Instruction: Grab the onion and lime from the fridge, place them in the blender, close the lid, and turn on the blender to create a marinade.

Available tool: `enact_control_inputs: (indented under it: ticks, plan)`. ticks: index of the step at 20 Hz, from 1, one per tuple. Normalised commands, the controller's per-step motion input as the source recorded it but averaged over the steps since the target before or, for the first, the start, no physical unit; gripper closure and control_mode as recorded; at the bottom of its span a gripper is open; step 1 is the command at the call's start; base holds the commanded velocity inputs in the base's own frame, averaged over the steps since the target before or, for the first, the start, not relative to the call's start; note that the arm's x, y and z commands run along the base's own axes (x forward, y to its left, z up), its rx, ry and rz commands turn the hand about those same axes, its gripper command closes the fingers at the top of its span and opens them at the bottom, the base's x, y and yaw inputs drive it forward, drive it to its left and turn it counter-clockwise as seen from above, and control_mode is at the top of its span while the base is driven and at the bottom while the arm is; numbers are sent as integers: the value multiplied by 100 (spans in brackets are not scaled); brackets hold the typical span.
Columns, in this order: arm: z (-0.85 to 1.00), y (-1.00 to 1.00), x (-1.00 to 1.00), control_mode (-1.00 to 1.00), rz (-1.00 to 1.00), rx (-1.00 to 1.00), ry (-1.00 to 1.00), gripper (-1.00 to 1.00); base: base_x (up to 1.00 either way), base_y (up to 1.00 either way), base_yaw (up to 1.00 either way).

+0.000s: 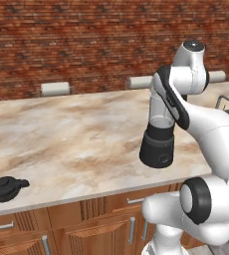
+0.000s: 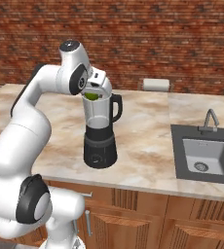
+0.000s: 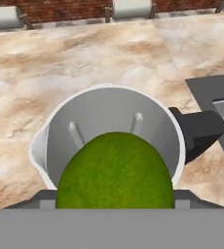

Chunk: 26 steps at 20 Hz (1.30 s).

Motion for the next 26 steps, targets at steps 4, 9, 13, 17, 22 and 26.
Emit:
enact_control_inputs:
  ticks: [4,9,13,17,22,26]
  plan:
    - [-69,0,0,-100,2,0,3,100,0,0,0]
    - [-50,-3,-3,-100,2,0,6,100,0,0,0]
    - [-45,-10,-45,-100,2,1,9,100,0,0,0]
    - [-53,-9,-55,-100,2,0,8,100,0,0,0]
    - [-40,-8,-60,-100,0,1,4,100,0,0,0]
    - [-12,0,-6,-100,0,0,5,100,0,0,0]
